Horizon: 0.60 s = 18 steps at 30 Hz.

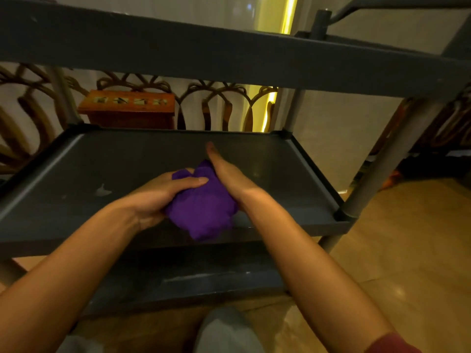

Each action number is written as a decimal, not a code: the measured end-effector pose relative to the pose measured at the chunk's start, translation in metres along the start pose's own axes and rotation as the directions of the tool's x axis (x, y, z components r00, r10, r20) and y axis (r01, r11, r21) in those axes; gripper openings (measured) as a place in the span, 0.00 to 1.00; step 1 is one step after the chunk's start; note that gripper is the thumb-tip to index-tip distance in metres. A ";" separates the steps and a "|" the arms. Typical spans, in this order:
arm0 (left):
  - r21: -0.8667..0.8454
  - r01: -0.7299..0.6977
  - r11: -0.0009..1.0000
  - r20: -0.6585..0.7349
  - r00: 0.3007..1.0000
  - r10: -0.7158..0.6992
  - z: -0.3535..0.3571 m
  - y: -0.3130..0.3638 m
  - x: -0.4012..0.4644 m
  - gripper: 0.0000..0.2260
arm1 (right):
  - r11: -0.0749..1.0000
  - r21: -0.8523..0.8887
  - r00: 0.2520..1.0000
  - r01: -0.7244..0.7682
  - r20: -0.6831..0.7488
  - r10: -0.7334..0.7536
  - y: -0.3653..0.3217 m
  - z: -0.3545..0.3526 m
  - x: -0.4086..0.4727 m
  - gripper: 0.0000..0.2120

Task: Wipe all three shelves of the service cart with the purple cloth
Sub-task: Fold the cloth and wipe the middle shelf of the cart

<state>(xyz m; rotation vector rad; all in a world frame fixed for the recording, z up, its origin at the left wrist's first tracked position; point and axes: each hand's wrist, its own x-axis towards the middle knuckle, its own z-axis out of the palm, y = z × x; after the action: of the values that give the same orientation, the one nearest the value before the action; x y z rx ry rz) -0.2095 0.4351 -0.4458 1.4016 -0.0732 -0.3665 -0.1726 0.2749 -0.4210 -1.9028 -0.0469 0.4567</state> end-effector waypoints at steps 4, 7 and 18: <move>0.203 -0.115 0.972 -0.274 0.947 0.169 0.014 -0.003 -0.007 0.05 | 0.965 -0.199 0.904 0.171 -0.359 -0.234 0.014 -0.010 -0.018 0.33; 0.488 -0.182 0.853 -0.409 0.816 0.408 0.033 -0.007 -0.008 0.02 | 0.964 0.038 0.936 0.262 -0.254 -0.244 0.035 0.006 -0.037 0.33; 0.598 -0.266 0.756 -0.121 0.902 0.414 0.044 -0.016 -0.030 0.23 | 0.799 0.593 0.970 0.100 -0.238 0.056 0.057 0.005 -0.009 0.22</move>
<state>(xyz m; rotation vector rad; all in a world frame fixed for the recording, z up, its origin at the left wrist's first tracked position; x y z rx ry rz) -0.2528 0.4000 -0.4487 1.9803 -0.2509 0.1680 -0.1936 0.2561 -0.4715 -1.3055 0.2192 0.1787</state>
